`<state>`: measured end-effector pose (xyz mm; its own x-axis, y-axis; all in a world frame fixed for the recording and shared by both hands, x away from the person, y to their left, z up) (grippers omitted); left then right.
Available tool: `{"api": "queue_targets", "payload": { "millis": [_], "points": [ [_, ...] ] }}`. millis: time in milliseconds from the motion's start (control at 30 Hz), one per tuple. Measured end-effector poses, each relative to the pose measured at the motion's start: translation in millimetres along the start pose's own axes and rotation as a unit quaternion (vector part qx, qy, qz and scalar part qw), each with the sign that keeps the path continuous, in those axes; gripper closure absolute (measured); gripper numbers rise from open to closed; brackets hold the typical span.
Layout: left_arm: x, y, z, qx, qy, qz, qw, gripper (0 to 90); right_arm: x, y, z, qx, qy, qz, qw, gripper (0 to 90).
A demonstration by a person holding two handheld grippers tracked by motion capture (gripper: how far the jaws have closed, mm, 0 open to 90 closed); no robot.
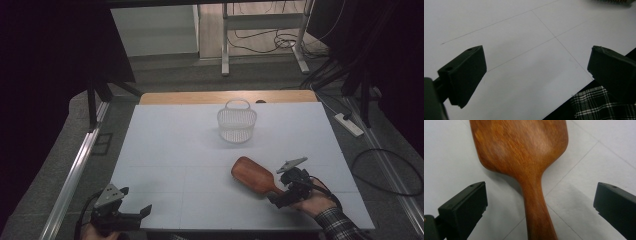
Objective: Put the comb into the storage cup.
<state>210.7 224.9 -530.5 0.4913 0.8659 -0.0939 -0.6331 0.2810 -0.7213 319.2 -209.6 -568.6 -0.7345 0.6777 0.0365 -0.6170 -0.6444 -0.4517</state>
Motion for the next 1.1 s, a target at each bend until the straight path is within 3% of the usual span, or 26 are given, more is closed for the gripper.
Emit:
{"api": "queue_targets", "payload": {
  "millis": [333,733,1100],
  "points": [
    [-0.3,0.1,0.0,0.0,0.0,0.0,1.0,3.2,2.0,3.0,-7.6,0.027,0.01,0.018,0.9994,2.5],
    [-0.7,0.3,-0.1,0.003,0.0,-0.003,1.0,3.2,4.9,0.6,-5.8,0.026,-0.001,0.04,0.9989,47.5],
    [-1.1,0.3,-0.3,0.004,-0.002,-0.006,1.0,3.2,8.5,-3.2,-5.7,0.028,-0.014,0.054,0.9981,71.1]
  ]
}}
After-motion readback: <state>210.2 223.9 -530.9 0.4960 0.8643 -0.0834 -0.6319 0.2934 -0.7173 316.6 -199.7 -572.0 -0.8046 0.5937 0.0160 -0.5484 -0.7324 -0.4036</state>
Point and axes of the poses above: each handheld gripper's, and its own axes: z roughly backward along the jaws, y roughly out of its underside, x roughly to its left, the point moved 8 cm from there along -z, roughly forward along the jaws, and after that the axes turned 1 degree about -y, right-handed, at the moved point
